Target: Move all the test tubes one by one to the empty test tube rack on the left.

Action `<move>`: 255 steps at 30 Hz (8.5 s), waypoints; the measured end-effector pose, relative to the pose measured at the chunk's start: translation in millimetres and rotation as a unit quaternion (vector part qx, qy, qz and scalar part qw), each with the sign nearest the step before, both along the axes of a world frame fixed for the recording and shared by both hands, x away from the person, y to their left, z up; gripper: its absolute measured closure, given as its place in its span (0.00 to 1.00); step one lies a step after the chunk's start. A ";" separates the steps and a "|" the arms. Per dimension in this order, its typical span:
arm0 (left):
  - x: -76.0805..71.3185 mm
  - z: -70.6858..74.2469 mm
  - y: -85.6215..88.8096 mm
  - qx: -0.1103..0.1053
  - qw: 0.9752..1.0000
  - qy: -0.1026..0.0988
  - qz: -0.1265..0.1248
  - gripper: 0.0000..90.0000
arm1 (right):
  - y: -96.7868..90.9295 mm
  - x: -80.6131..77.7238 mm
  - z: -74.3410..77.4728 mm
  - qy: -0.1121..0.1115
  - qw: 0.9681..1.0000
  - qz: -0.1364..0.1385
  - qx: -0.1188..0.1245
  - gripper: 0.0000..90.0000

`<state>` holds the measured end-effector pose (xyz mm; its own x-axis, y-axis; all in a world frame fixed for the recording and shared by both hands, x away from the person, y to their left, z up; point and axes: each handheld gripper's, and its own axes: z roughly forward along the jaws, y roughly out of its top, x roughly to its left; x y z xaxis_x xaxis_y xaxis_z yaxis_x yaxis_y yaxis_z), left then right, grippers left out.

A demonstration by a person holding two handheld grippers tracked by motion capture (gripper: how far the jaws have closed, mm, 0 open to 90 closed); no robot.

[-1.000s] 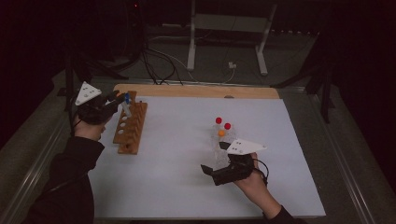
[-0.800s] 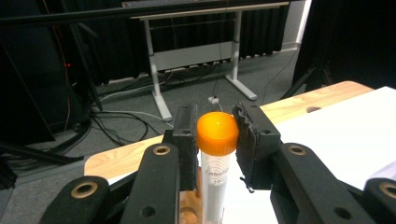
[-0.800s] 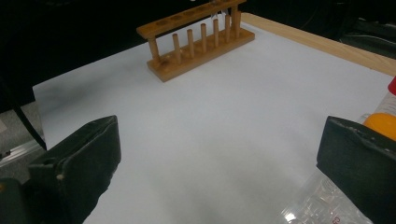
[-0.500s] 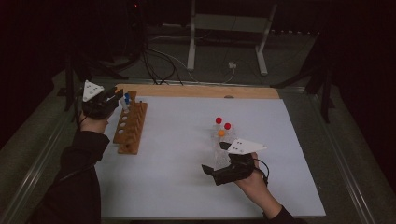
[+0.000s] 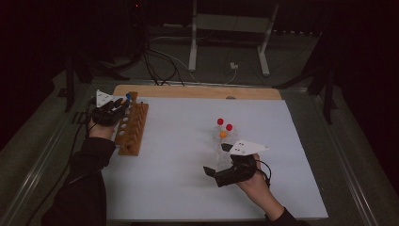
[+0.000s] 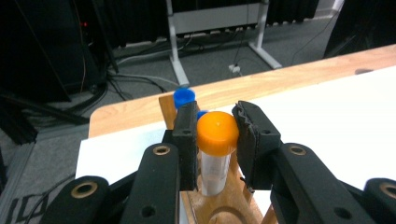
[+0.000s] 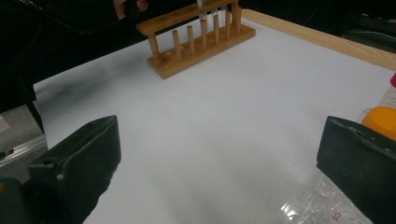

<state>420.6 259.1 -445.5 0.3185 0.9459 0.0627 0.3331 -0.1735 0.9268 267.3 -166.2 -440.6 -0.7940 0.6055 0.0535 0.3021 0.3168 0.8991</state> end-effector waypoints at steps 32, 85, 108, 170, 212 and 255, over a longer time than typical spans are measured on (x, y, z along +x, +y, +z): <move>-41.4 19.2 -10.3 0.015 0.999 0.017 -0.046 0.28 | -17.9 6.6 11.5 -0.010 1.000 -0.027 0.009 0.00; -130.2 -5.7 -83.1 -0.035 0.953 0.046 -0.296 0.02 | -20.0 80.1 -31.8 0.027 0.990 -0.098 -0.102 0.83; -129.5 -5.5 -84.8 -0.034 0.952 0.055 -0.300 0.02 | -30.1 49.7 21.5 -0.039 0.994 -0.089 -0.059 0.84; -140.6 1.5 -163.3 0.005 0.918 0.031 -0.395 0.79 | 50.5 7.0 -15.0 0.013 0.993 0.062 -0.094 0.83; -79.9 65.4 -24.6 -0.002 0.986 -0.024 -0.163 0.80 | 26.2 10.4 7.2 -0.005 0.999 0.035 -0.022 0.00; -25.4 7.1 8.0 0.000 1.000 0.013 -0.028 0.80 | 20.2 11.7 8.7 -0.006 0.999 0.032 -0.017 0.00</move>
<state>395.2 267.2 -438.4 0.3722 0.9266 0.0534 0.3465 -0.1921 0.9182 279.0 -145.9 -431.9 -0.8315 0.5551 0.0235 0.2695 0.3660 0.8908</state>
